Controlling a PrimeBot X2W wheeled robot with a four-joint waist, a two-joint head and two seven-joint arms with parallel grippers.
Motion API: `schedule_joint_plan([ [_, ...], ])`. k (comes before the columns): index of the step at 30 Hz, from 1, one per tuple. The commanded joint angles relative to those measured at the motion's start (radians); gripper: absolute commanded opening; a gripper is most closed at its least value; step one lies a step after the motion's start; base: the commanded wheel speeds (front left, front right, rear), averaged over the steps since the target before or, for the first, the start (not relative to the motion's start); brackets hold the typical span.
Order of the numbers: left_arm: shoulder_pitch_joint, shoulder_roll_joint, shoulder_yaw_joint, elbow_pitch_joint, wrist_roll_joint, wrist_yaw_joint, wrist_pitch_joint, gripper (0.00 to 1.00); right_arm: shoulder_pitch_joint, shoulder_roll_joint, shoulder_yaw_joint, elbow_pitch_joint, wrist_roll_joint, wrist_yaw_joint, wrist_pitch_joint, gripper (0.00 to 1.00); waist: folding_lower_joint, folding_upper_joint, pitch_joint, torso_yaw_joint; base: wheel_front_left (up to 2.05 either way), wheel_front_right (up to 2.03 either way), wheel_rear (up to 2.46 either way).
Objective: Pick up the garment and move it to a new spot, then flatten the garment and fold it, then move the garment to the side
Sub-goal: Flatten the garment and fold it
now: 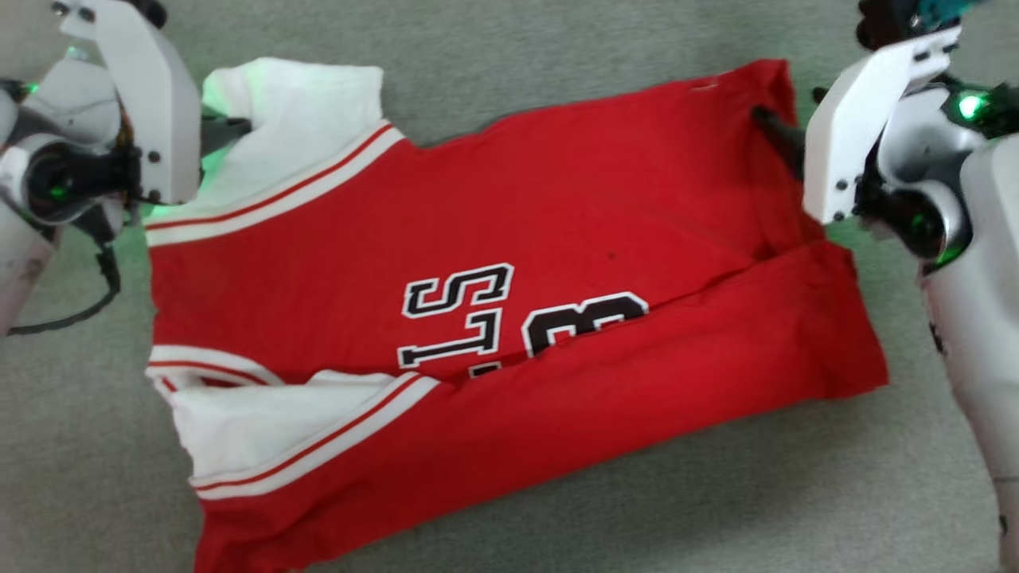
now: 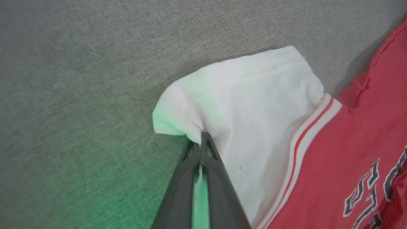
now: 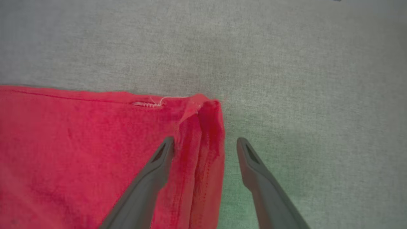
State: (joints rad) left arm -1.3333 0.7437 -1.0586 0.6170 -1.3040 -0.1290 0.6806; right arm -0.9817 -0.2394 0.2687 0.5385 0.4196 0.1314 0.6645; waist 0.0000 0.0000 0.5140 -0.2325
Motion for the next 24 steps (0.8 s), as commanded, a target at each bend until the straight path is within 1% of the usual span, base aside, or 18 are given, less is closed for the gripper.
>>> schedule_joint_plan([
  [1, 0.004, -0.001, -0.009, 0.003, -0.003, -0.001, 0.001, 0.0, -0.001, 0.0, 0.009, 0.011, 0.002, -0.002, 0.005, 1.0, 0.0, 0.0, 0.016, 0.021, 0.0, 0.0, 0.0],
  [4, -0.001, -0.007, -0.028, 0.002, -0.008, -0.001, -0.012, 0.0, -0.037, -0.008, 0.034, 0.075, 0.011, -0.002, 0.03, 1.0, 0.0, 0.0, 0.023, 0.031, 0.0, 0.0, 0.0],
  [7, -0.01, -0.012, -0.044, 0.0, -0.013, 0.001, -0.03, 0.0, -0.043, -0.009, 0.071, 0.119, 0.021, -0.002, 0.019, 1.0, 0.0, 0.0, 0.028, 0.036, 0.0, 0.0, 0.0],
  [8, -0.012, -0.014, -0.048, 0.002, -0.016, 0.001, -0.038, 0.0, -0.046, -0.003, 0.074, 0.134, 0.038, -0.001, 0.02, 0.3, 0.0, 0.0, 0.028, 0.037, 0.0, 0.0, 0.0],
  [9, -0.013, -0.017, -0.051, 0.002, -0.019, 0.001, -0.05, 0.0, -0.049, 0.0, 0.087, 0.138, 0.049, -0.001, 0.012, 0.0, 0.0, 0.0, 0.026, 0.039, 0.0, 0.0, 0.0],
  [11, -0.01, -0.027, -0.057, 0.011, -0.025, 0.001, -0.074, 0.0, -0.057, -0.009, 0.094, 0.142, 0.067, -0.001, -0.023, 0.0, 0.0, 0.0, 0.016, 0.043, 0.0, 0.0, 0.0],
  [13, -0.007, -0.039, -0.056, 0.025, -0.036, 0.001, -0.11, 0.0, -0.06, -0.035, 0.103, 0.148, 0.073, -0.002, -0.063, 0.0, 0.0, 0.0, -0.005, 0.051, 0.0, 0.0, 0.0],
  [18, 0.022, -0.083, -0.045, 0.022, -0.08, 0.0, -0.218, 0.0, -0.035, -0.072, 0.126, 0.156, 0.128, -0.002, -0.128, 0.0, 0.0, 0.0, -0.098, 0.086, 0.0, 0.0, 0.0],
  [20, 0.042, -0.092, -0.051, -0.003, -0.102, 0.0, -0.245, 0.0, -0.014, -0.091, 0.14, 0.15, 0.153, -0.002, -0.146, 0.0, 0.0, 0.0, -0.142, 0.105, 0.0, 0.0, 0.0],
  [24, 0.093, -0.075, -0.073, -0.102, -0.123, 0.0, -0.302, 0.0, 0.053, -0.145, 0.188, 0.105, 0.197, -0.002, -0.175, 0.0, 0.0, 0.0, -0.225, 0.145, 0.0, 0.0, 0.0],
])
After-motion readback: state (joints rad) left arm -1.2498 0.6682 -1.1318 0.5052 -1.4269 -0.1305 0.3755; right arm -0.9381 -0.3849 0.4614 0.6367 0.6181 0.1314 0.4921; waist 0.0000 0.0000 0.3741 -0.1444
